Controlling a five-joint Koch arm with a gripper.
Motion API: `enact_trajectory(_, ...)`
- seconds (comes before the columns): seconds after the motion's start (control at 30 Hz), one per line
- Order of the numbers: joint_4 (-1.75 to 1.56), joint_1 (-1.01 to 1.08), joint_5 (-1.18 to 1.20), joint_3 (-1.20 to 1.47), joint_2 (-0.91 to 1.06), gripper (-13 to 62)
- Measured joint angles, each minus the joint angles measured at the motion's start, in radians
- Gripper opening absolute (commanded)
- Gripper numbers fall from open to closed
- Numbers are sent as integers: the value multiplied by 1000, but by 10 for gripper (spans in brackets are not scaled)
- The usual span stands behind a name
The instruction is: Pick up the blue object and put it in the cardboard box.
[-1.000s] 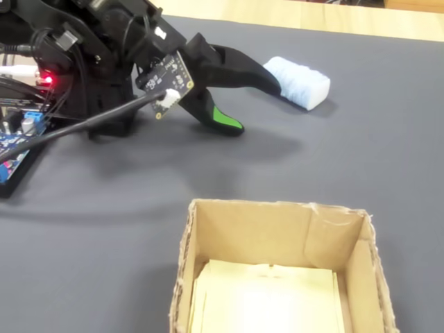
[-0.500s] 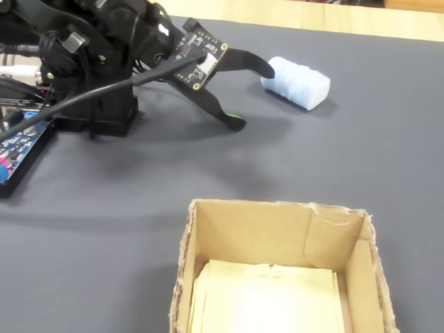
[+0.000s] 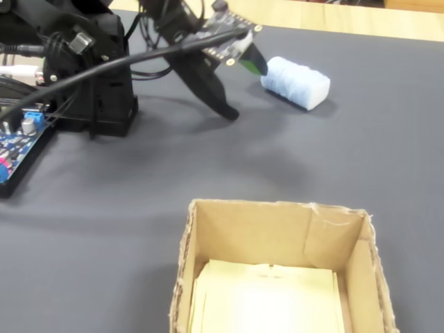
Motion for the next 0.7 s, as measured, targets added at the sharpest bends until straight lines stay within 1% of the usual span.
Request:
enact_trajectory(0.03,25,0,0,-41,-29,337)
enact_trajectory(0.07,64,-5,0,-155,-104,337)
enact_trajectory(0.1,64,-5,0,-156,-106,337)
enact_trajectory(0.13,127,-28,0,-229,-163,337)
enact_trajectory(0.33,196,-104,0,-405,-299,335)
enact_trajectory(0.47,245,-138,0,-500,-408,333)
enact_trajectory(0.53,244,-137,0,-520,-434,333)
enact_trajectory(0.7,239,-138,0,-554,-575,332)
